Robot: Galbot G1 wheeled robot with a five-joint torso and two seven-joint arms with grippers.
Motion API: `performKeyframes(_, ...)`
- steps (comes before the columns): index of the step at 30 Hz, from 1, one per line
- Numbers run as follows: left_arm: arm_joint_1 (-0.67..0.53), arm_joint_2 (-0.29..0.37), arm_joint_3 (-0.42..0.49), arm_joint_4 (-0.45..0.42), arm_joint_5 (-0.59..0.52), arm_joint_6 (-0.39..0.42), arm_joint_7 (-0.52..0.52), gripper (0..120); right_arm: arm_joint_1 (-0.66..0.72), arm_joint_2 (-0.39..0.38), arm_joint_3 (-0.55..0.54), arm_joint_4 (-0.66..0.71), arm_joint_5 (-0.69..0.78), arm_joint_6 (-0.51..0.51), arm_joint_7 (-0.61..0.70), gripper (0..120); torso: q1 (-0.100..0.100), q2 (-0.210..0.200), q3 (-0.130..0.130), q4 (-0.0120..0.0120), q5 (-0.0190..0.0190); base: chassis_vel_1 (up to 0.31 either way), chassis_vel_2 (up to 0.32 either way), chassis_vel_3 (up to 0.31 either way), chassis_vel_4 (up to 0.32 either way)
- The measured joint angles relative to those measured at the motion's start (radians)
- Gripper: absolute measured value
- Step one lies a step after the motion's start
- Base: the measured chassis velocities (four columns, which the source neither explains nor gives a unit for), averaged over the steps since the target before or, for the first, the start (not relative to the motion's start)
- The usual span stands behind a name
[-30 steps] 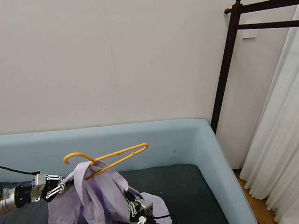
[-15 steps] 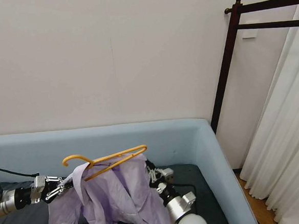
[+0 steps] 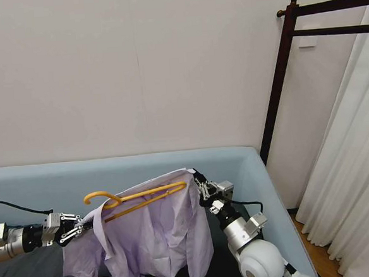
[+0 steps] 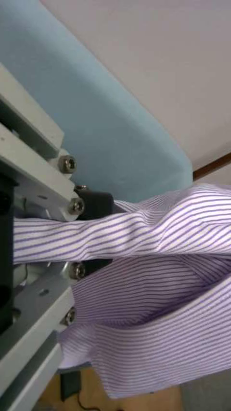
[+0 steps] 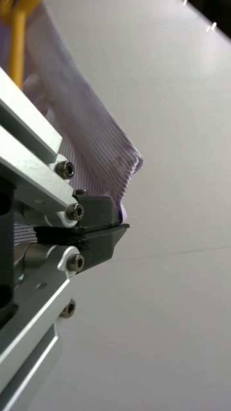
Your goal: Pick up the clothes from the sofa and hang them on the clothes hanger.
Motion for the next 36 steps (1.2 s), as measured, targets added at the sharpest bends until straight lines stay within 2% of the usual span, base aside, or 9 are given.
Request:
performKeyframes(4, 0.008, -0.003, -0.007, -0.007, 0.047, 0.005, -0.052, 1, -0.021, -0.012, -0.004, 0.025, 0.013, 0.094, -0.173, 0, 0.000, 0.000, 0.000, 0.0001, 0.0000, 0.000, 0.000, 0.000, 0.000)
performKeyframes(8, 0.017, -0.009, -0.006, -0.022, 0.048, 0.008, -0.078, 1, -0.041, -0.015, -0.053, 0.033, 0.016, 0.132, -0.261, 0, 0.000, 0.000, 0.000, 0.0001, -0.0001, 0.000, 0.000, 0.000, 0.000)
performKeyframes(17, 0.026, 0.002, 0.022, -0.105, -0.084, 0.055, -0.068, 1, -0.058, 0.000, -0.151, -0.055, -0.161, 0.149, -0.241, 0, 0.000, 0.000, 0.000, 0.0000, 0.0000, 0.000, 0.000, 0.000, 0.000)
performKeyframes(23, 0.000, 0.020, 0.045, -0.102, -0.136, 0.078, -0.032, 1, -0.058, 0.001, -0.171, -0.090, -0.186, 0.156, -0.305, 0, 0.000, 0.000, 0.000, 0.0002, -0.0001, 0.000, 0.000, 0.000, 0.000)
performKeyframes(29, -0.087, 0.040, 0.104, -0.045, -0.153, 0.118, 0.066, 1, -0.060, -0.007, -0.159, -0.116, -0.176, 0.172, -0.433, 0, 0.000, 0.000, 0.000, 0.0000, 0.0000, 0.000, 0.000, 0.000, 0.000)
performKeyframes(36, -0.162, 0.043, 0.159, -0.001, -0.156, 0.131, 0.086, 1, -0.061, -0.015, -0.149, -0.139, -0.169, 0.172, -0.505, 0, 0.000, 0.000, 0.000, 0.0000, 0.0000, 0.000, 0.000, 0.000, 0.000)
